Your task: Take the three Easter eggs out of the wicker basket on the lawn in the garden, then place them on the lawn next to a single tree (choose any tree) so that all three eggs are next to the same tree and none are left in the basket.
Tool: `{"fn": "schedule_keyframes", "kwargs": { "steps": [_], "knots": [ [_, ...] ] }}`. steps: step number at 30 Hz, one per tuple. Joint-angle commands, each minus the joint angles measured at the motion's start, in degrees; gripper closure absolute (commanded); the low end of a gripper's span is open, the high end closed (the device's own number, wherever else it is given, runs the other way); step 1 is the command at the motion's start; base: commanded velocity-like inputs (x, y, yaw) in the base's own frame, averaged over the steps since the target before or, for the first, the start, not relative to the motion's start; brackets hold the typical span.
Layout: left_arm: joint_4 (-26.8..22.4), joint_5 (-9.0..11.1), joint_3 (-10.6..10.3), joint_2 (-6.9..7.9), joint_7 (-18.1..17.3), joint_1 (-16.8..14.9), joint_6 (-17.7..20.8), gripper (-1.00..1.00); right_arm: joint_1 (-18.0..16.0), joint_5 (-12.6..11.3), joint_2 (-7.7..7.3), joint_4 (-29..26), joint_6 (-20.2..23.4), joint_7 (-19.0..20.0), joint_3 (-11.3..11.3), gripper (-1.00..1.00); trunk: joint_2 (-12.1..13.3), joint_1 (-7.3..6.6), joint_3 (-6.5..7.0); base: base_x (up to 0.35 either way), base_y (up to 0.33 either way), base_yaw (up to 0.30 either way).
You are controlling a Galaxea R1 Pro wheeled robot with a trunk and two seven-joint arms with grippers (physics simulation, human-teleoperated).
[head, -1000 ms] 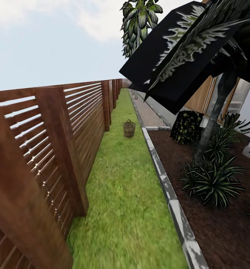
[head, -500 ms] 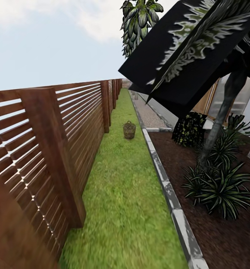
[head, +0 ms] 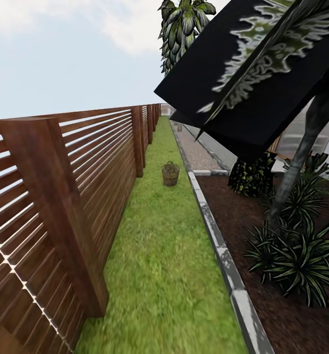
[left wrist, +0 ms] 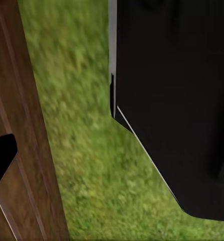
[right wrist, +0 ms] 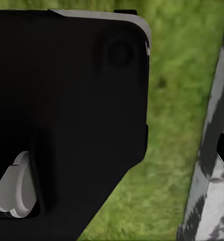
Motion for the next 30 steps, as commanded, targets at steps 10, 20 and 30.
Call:
{"fn": "schedule_keyframes", "kwargs": {
  "steps": [10, 20, 30],
  "knots": [
    [-0.04, 0.03, 0.0, 0.0, -0.01, 0.0, -0.02, -1.0, -0.02, 0.09, 0.08, -0.22, -0.02, 0.0, 0.01, -1.0, -0.05, 0.04, -0.06, 0.323, 0.0, 0.0],
    [-0.04, 0.0, 0.0, 0.0, -0.01, 0.0, -0.02, -1.0, -0.02, 0.12, 0.01, -0.29, -0.02, 0.0, 0.01, -1.0, -0.05, 0.04, -0.06, 0.323, 0.0, 0.0],
    [-0.02, 0.03, 0.0, 0.0, -0.01, 0.0, -0.01, -1.0, -0.02, 0.1, 0.01, -0.29, -0.02, 0.0, 0.01, -1.0, -0.05, 0.04, -0.06, 0.323, 0.0, 0.0]
  ]
}}
